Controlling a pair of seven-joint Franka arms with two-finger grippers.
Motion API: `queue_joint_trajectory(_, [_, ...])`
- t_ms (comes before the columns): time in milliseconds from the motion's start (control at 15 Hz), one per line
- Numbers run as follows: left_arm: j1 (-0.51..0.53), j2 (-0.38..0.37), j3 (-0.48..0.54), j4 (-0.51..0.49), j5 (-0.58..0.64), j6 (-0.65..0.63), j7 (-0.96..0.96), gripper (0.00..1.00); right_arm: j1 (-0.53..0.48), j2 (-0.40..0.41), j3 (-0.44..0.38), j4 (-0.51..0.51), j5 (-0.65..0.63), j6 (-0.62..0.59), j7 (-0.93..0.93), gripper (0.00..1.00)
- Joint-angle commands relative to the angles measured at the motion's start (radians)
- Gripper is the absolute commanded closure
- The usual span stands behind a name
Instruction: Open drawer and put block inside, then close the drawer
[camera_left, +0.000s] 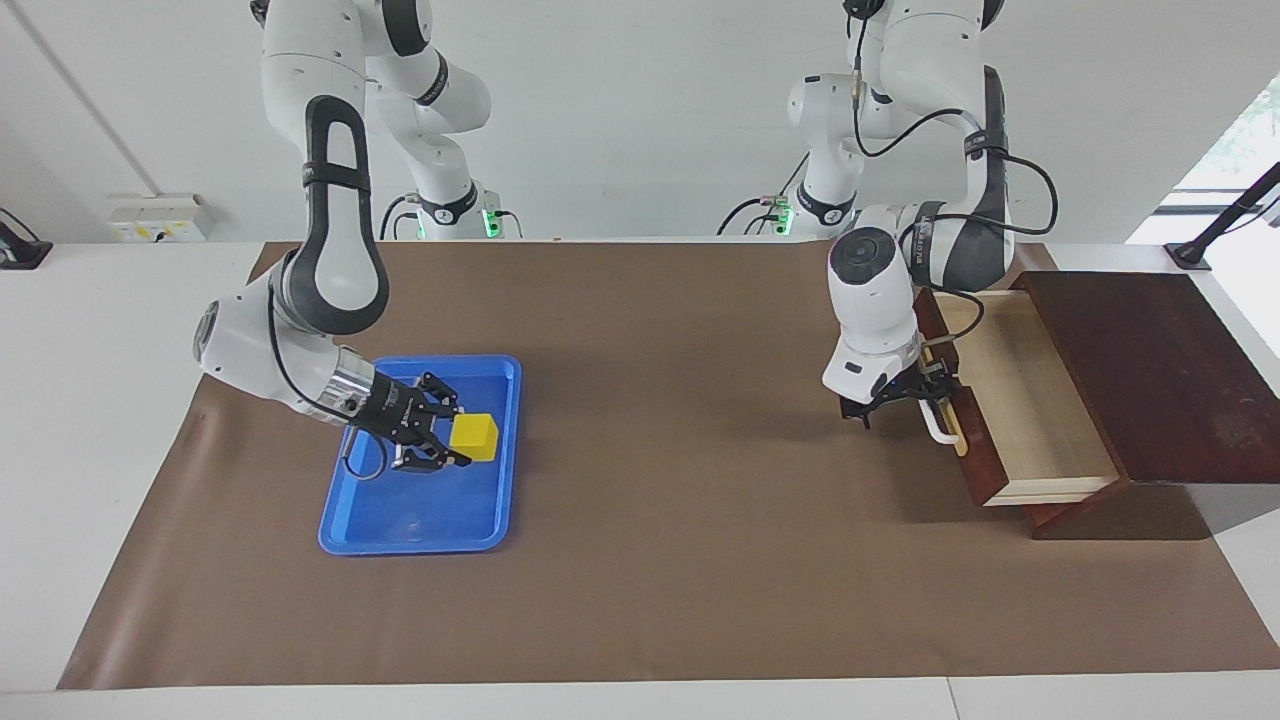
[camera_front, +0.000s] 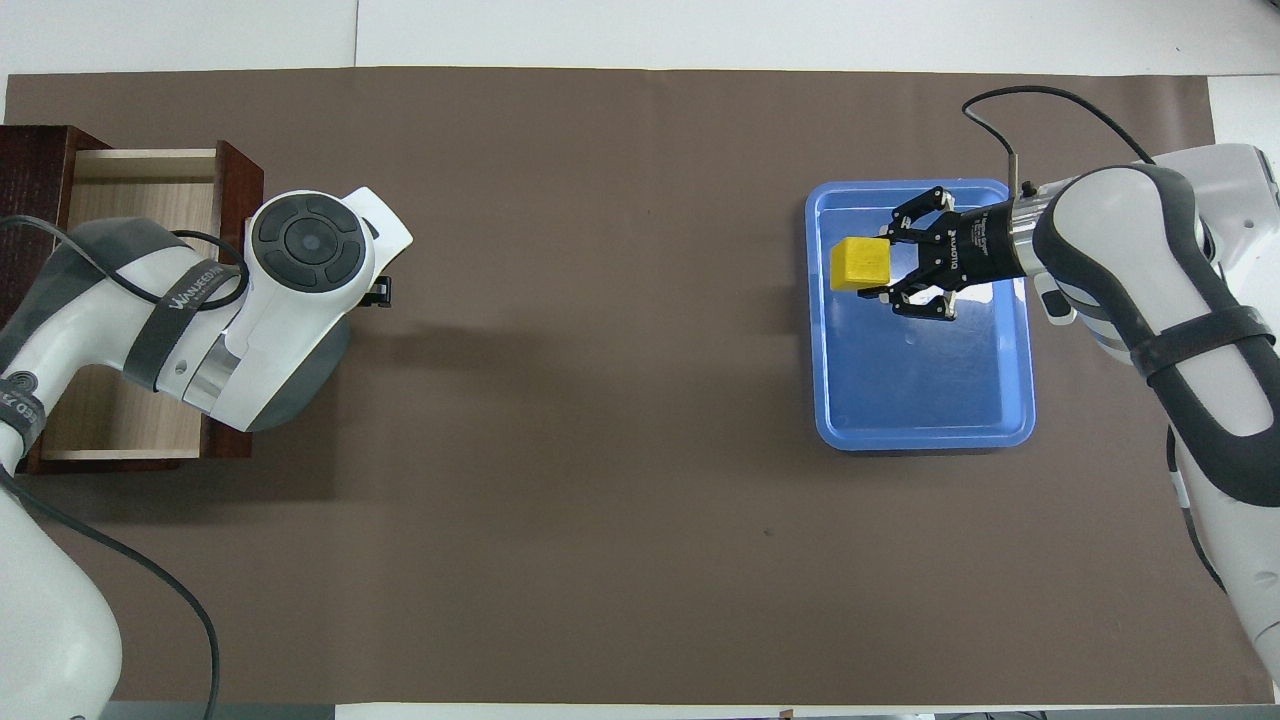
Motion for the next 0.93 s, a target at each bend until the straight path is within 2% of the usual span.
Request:
queue_joint_trajectory(0, [-0.052, -0.002, 0.004, 0.02, -0.054, -0.024, -0.02, 0.0, 0.044, 0.019, -0.001, 0.027, 0.004, 0.036, 0.05, 1.0])
queue_joint_trajectory(267, [-0.052, -0.002, 0.006, 0.03, -0.054, -0.056, -0.017, 0.0, 0.059, 0.02, -0.001, 0.026, -0.027, 0.038, 0.041, 1.0])
queue_joint_trajectory(667, [-0.054, 0.009, 0.007, 0.232, -0.196, -0.243, -0.02, 0.0, 0.113, 0.02, -0.001, 0.029, -0.032, 0.038, 0.037, 1.0])
queue_joint_trajectory(733, [-0.055, 0.014, 0.007, 0.278, -0.235, -0.294, -0.045, 0.0, 0.119, 0.02, -0.001, 0.033, -0.032, 0.038, 0.038, 1.0])
queue_joint_trajectory(867, [-0.058, 0.052, 0.006, 0.382, -0.293, -0.384, -0.236, 0.0, 0.131, 0.024, -0.001, 0.041, -0.032, 0.038, 0.038, 1.0])
